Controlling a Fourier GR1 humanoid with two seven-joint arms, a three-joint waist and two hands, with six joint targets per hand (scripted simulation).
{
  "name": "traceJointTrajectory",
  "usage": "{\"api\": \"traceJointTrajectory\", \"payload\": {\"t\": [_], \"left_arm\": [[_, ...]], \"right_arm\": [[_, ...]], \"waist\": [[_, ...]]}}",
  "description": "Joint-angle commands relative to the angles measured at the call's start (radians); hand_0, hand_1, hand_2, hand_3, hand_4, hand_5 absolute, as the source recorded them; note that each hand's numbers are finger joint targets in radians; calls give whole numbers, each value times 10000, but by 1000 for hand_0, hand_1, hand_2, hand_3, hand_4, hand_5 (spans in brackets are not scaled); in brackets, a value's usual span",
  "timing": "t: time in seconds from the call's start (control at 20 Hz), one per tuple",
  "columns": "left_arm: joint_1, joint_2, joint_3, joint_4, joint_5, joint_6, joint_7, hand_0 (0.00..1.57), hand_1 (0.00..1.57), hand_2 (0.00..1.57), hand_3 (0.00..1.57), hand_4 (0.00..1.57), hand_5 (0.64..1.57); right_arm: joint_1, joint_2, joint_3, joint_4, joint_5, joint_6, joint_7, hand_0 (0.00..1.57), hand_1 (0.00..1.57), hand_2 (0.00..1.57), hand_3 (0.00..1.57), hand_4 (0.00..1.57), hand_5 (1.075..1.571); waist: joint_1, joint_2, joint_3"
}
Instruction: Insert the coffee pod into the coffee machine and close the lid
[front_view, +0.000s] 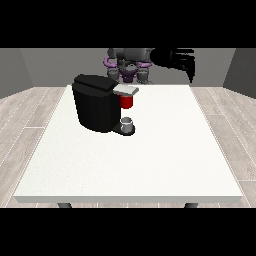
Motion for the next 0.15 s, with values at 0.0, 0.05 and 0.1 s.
{"api": "traceJointTrajectory", "payload": {"t": [0.0, 0.05, 0.1], "left_arm": [[566, 159, 399, 180, 201, 58, 60, 0, 0, 0, 0, 266, 1571], [994, 344, 617, 808, 190, -83, -882, 0, 0, 0, 0, 266, 1571], [498, 656, 922, 1126, 425, -281, -447, 0, 0, 0, 0, 266, 1571]], "right_arm": [[1155, 923, 545, -323, -120, 251, -1124, 0, 0, 0, 0, 192, 1571], [1135, 974, 821, -556, -322, 84, -532, 0, 0, 0, 0, 263, 1571], [1620, 982, 1393, -789, -603, -208, -801, 0, 0, 0, 0, 259, 1571]], "waist": [[-777, -679, 1], [-932, -886, -5], [-1030, -924, -3]]}}
